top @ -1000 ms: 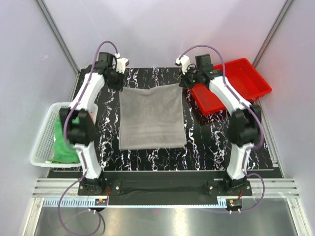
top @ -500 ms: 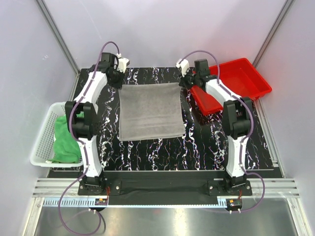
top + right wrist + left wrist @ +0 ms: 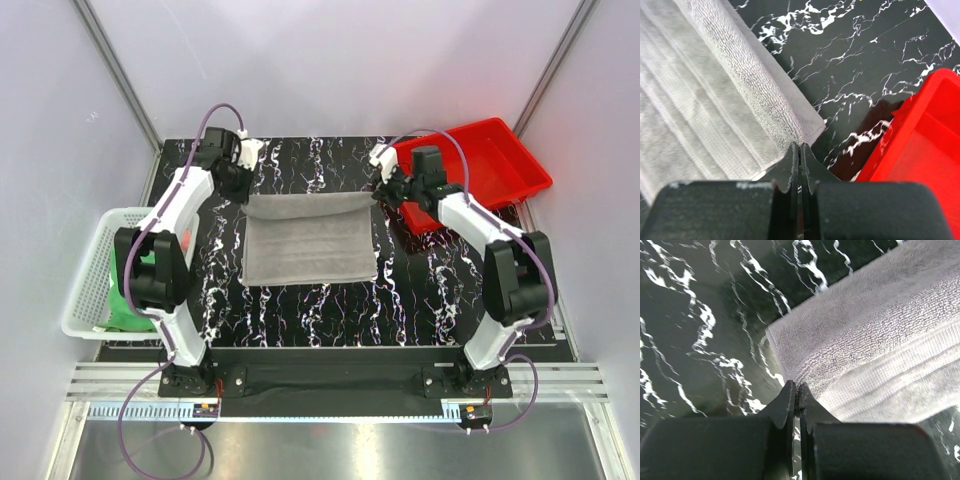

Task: Fold and stack the towels
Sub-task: Fold the towel

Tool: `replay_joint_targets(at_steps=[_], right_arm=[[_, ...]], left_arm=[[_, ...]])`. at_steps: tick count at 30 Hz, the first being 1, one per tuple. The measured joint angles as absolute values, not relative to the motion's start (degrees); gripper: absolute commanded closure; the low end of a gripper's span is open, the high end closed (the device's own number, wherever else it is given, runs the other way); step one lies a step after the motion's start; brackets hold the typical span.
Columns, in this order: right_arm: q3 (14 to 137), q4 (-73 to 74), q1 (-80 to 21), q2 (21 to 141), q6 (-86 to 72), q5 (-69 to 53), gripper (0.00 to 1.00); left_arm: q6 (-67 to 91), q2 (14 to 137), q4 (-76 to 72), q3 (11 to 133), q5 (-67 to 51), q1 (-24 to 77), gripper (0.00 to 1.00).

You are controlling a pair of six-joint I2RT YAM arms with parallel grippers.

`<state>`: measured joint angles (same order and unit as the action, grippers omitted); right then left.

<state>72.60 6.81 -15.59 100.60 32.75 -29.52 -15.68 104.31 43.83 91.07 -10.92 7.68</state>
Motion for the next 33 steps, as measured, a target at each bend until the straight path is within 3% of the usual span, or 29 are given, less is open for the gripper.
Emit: replay_joint_targets(at_steps=[13, 17, 19, 21, 24, 30, 33], right_arm=[[56.7, 8.4, -20.9, 90.2, 26.2, -26.1, 1.00], [52.5, 9.3, -23.2, 87.9, 23.3, -24.0, 1.00], [51.8, 10.7, -24.2, 87.5, 22.5, -22.8, 0.94], [51.9, 13.0, -24.7, 87.4, 21.4, -21.3, 0.80], [53.3, 18.9, -24.9, 87.4, 20.9, -20.2, 0.73], [56.7, 27.1, -24.9, 86.3, 18.9, -18.9, 0.60], [59.5, 28.9, -24.9, 86.3, 13.4, -17.3, 0.59]], left_arm=[[-10.2, 88.1, 43.9, 73.2, -9.3, 13.2, 1.00], [-7.6, 86.3, 41.6, 67.5, -8.8, 13.7, 0.93], [-6.2, 86.5, 42.0, 65.1, -8.2, 14.2, 0.88], [-4.9, 86.8, 42.9, 64.2, -7.7, 14.9, 0.71], [-2.7, 87.1, 44.1, 64.1, -6.5, 15.9, 0.54], [3.0, 87.1, 48.3, 65.2, -0.1, 16.3, 0.47], [6.4, 87.1, 48.3, 65.6, 2.0, 16.3, 0.45]])
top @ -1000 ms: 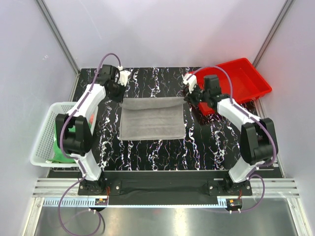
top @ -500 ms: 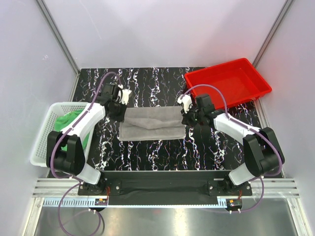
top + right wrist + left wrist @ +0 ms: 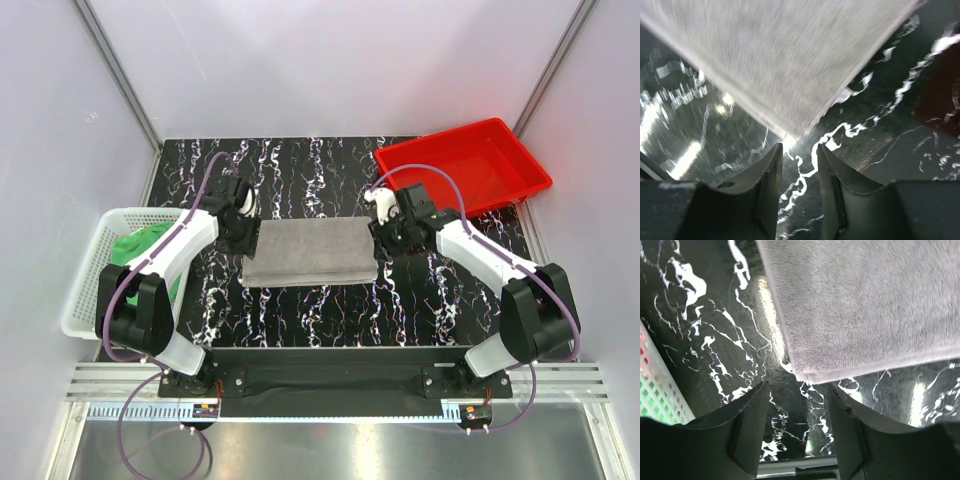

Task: Fold and stack the towels
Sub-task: Fold the towel

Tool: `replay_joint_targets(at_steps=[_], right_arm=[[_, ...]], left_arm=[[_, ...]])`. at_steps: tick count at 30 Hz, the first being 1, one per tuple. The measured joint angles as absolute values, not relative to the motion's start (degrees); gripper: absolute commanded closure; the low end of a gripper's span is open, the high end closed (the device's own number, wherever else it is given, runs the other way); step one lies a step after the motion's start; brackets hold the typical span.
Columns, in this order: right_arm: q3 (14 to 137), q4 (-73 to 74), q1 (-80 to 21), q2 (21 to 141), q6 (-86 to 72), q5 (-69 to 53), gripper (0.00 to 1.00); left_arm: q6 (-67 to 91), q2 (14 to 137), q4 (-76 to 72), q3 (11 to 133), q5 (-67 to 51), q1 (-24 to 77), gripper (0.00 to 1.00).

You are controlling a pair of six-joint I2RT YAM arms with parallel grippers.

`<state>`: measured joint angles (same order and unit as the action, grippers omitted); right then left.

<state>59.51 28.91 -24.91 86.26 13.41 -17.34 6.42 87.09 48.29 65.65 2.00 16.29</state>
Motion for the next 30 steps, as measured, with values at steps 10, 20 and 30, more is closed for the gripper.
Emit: replay_joint_targets(at_steps=[10, 20, 30], right_arm=[[67.2, 29.7, -25.0, 90.7, -14.5, -6.5, 0.61], [59.3, 23.1, -25.4, 95.2, -27.3, -2.9, 0.59], [53.3, 16.4, -25.5, 95.7, -31.9, -2.5, 0.58]], left_arm=[[20.9, 84.3, 40.6, 55.9, 2.6, 15.7, 0.41], [31.9, 80.6, 29.9, 47.1, -1.6, 11.9, 0.40], [36.4, 79.5, 22.2, 42.3, -2.9, 11.3, 0.46]])
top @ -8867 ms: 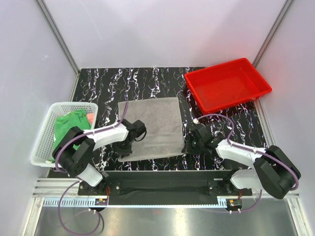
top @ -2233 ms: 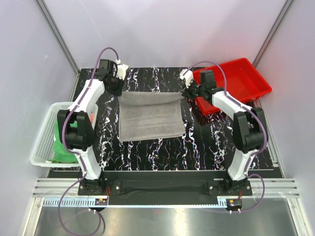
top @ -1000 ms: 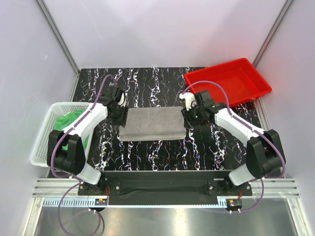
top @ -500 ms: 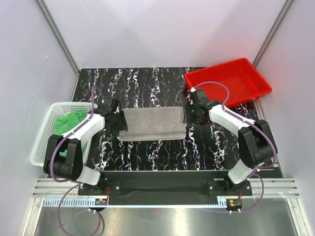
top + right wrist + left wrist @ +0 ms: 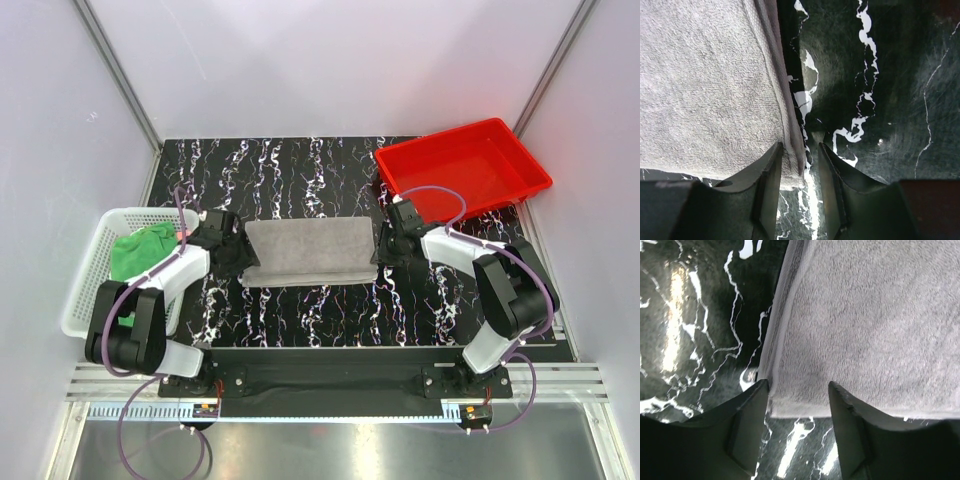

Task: Fold and stack the towels
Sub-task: Fold the towel

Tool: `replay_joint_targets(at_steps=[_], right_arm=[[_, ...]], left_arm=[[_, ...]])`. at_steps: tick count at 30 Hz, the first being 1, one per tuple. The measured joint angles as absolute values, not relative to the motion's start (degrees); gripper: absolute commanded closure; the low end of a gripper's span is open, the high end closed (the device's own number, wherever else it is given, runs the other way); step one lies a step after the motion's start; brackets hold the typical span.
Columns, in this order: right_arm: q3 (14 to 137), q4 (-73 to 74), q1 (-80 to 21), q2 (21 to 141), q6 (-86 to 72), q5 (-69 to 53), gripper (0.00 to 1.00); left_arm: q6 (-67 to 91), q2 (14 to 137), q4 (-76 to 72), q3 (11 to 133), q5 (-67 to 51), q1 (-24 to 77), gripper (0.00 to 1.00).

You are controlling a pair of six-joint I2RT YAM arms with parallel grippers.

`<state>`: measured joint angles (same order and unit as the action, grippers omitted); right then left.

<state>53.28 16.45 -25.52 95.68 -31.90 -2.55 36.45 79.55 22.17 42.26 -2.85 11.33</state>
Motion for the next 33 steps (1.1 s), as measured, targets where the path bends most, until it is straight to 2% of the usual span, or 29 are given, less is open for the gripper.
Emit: replay_joint_targets(at_steps=[4, 11, 17, 21, 22, 24, 25, 26, 33], right_arm=[[52.2, 14.3, -25.5, 95.7, -33.1, -2.7, 0.58], [51.8, 13.6, -25.5, 95.7, -34.0, -2.6, 0.64], [51.8, 13.6, -25.6, 95.6, -34.9, -2.7, 0.63], [51.0, 13.3, -25.6, 94.8, -35.7, -2.7, 0.72], [50.9, 13.3, -25.6, 94.7, -35.9, -2.7, 0.80], [50.8, 13.2, -25.6, 94.5, -36.0, -2.7, 0.86], [50.8, 13.2, -25.6, 94.4, -36.1, -2.6, 0.95], [50.8, 13.2, -25.6, 94.3, -35.9, -2.6, 1.00], [51.0, 14.0, -25.7, 92.6, -35.3, -2.6, 1.00]], left_arm=[[36.7, 81.5, 21.0, 42.1, -2.8, 11.3, 0.49], [37.2, 81.6, 20.4, 41.5, -2.8, 11.3, 0.60], [37.4, 81.6, 20.5, 41.5, -2.3, 11.3, 0.68], [37.6, 81.6, 20.5, 41.5, -2.0, 11.3, 0.83], [37.6, 81.6, 20.5, 41.5, -1.9, 11.3, 0.86], [37.7, 81.6, 20.5, 41.5, -1.9, 11.3, 0.97], [37.7, 81.6, 20.6, 41.5, -1.9, 11.3, 1.00], [37.5, 81.6, 20.7, 41.5, -1.9, 11.3, 1.00], [37.4, 81.6, 22.3, 41.8, -1.7, 11.3, 1.00]])
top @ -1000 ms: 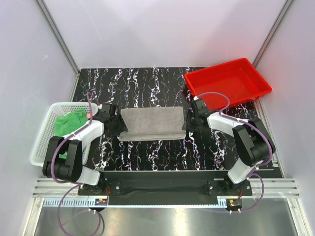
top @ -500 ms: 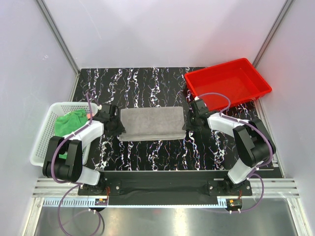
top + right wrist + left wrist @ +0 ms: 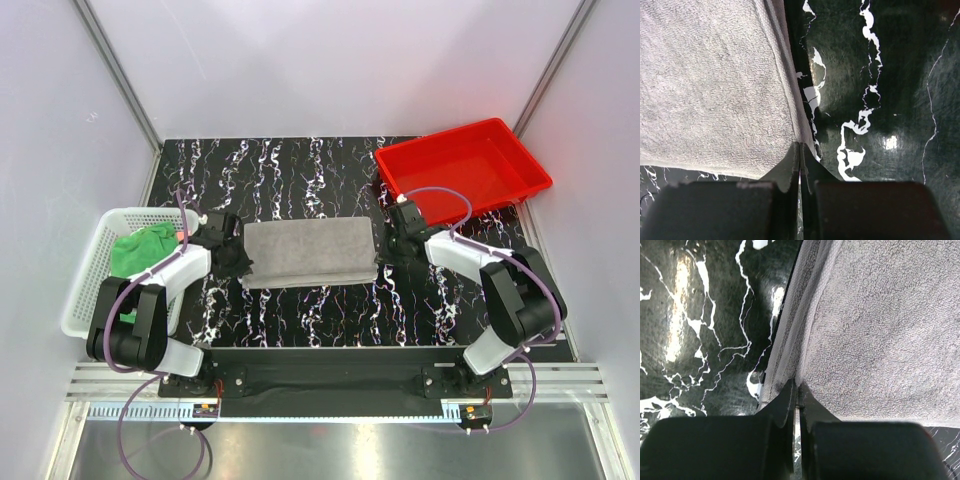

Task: Fold and stack the towels
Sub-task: Fold the towel

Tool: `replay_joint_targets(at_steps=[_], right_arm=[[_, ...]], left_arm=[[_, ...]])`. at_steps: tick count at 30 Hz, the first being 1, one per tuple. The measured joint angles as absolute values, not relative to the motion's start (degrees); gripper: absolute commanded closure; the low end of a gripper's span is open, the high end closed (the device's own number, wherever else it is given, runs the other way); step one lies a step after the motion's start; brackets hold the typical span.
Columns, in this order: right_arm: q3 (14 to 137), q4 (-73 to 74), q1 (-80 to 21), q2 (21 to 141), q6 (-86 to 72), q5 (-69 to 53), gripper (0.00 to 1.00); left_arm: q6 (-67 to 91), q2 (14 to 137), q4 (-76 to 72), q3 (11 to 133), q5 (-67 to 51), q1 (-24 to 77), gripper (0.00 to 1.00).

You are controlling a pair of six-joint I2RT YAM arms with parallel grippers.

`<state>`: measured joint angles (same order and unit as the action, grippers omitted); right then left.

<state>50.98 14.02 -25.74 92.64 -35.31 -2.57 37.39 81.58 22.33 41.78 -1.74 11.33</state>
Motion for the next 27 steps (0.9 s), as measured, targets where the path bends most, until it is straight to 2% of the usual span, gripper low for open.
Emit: replay_joint_targets(at_steps=[1, 2, 4, 6, 22, 26, 27], right_arm=[[51.0, 14.2, -25.7, 92.4, -35.2, -2.6, 0.99], [51.0, 14.4, -25.7, 92.2, -35.2, -2.6, 0.83], [51.0, 15.0, -25.8, 91.9, -35.1, -2.6, 0.71], [51.0, 15.4, -25.8, 91.9, -34.9, -2.7, 0.66], [51.0, 15.9, -26.5, 91.9, -35.9, -3.1, 0.73], [51.0, 15.5, -26.5, 91.9, -36.4, -3.2, 0.85], [51.0, 15.4, -26.5, 91.9, -36.5, -3.2, 0.95]], left_arm=[[37.4, 81.6, 22.9, 42.0, -1.7, 11.3, 1.00], [37.4, 81.6, 23.5, 42.4, -1.7, 11.3, 1.00], [37.3, 81.6, 24.5, 43.2, -1.7, 11.3, 1.00], [37.3, 81.6, 24.8, 43.9, -1.7, 11.3, 1.00], [37.1, 81.5, 25.4, 44.1, -1.7, 11.9, 1.00], [37.1, 81.5, 25.4, 44.1, -1.7, 12.5, 1.00], [37.1, 81.5, 25.4, 44.1, -1.7, 12.6, 1.00]])
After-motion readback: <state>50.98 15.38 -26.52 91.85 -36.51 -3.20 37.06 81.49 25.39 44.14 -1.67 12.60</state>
